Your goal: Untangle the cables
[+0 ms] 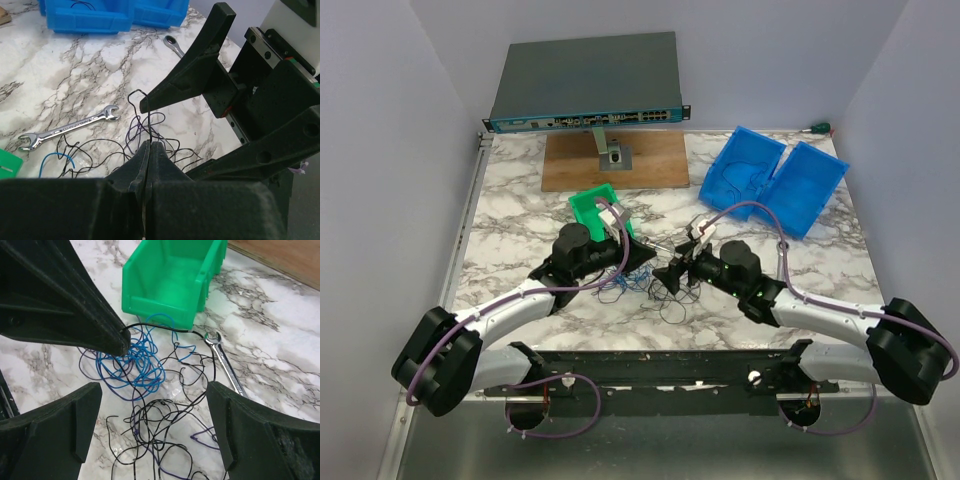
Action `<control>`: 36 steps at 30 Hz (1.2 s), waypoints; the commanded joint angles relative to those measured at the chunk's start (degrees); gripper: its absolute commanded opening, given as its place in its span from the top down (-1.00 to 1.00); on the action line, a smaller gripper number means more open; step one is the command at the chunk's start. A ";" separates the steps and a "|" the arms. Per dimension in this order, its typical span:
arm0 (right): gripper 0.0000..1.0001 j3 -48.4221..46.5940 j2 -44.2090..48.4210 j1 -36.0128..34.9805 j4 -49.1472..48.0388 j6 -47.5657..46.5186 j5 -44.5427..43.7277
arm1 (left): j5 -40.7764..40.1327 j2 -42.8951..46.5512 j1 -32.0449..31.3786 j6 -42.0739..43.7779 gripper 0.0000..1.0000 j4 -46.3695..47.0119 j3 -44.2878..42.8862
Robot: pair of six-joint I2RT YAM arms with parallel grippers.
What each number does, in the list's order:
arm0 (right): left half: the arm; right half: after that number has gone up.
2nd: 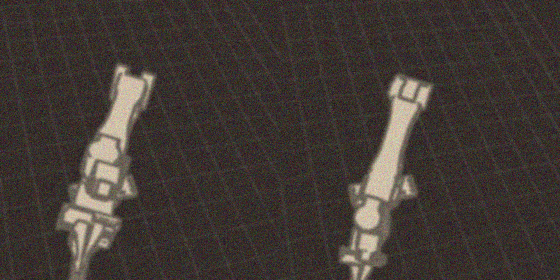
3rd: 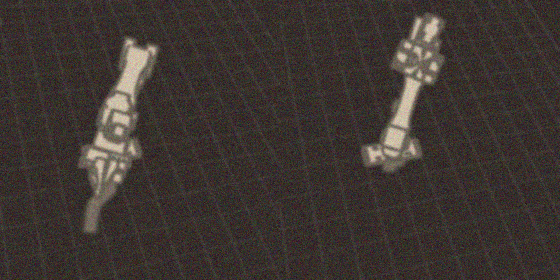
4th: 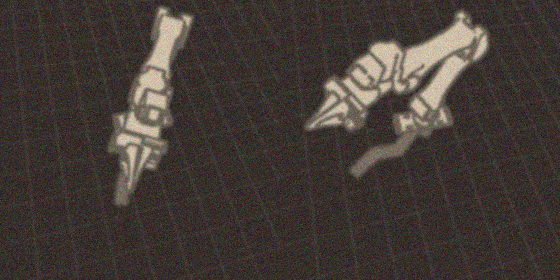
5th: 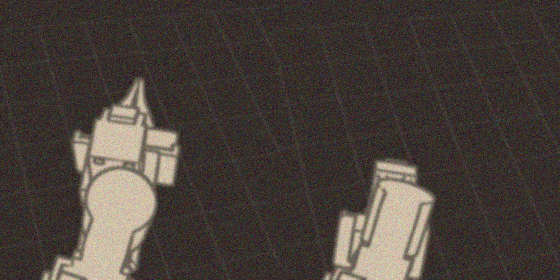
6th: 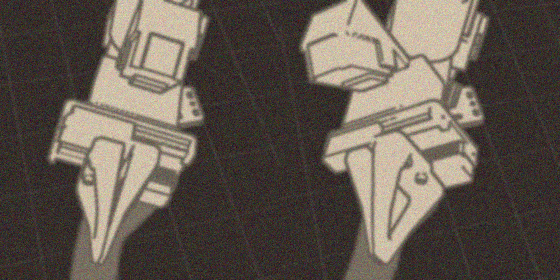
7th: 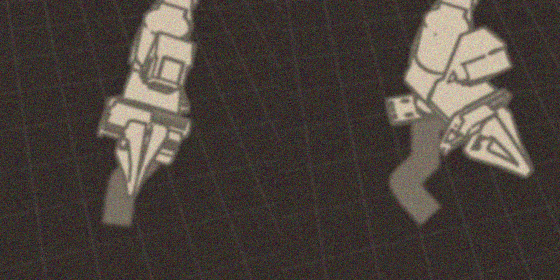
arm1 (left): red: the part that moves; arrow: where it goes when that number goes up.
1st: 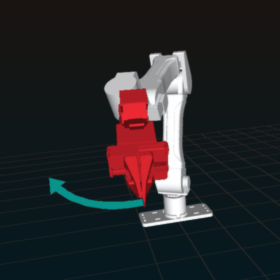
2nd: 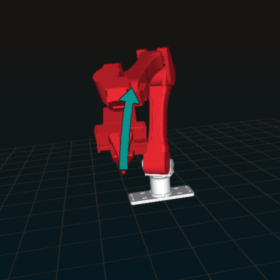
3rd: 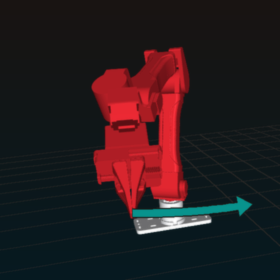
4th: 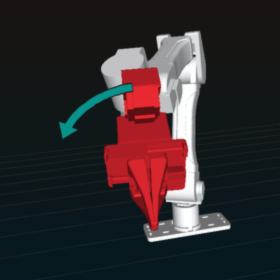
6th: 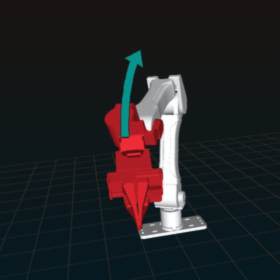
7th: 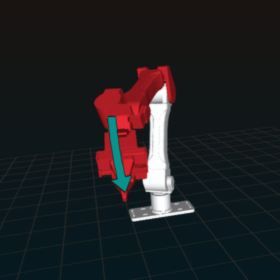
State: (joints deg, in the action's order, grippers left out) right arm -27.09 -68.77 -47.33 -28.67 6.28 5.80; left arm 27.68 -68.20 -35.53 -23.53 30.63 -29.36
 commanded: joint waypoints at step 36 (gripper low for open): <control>-0.74 -3.45 -5.87 9.72 2.12 8.97 25.00 | 3.62 -2.90 -2.01 0.86 1.00 2.67 -2.37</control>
State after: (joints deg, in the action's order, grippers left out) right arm -28.91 -72.73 -35.27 -24.64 18.70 30.81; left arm 28.38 -70.22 -37.26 -22.55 30.81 -29.65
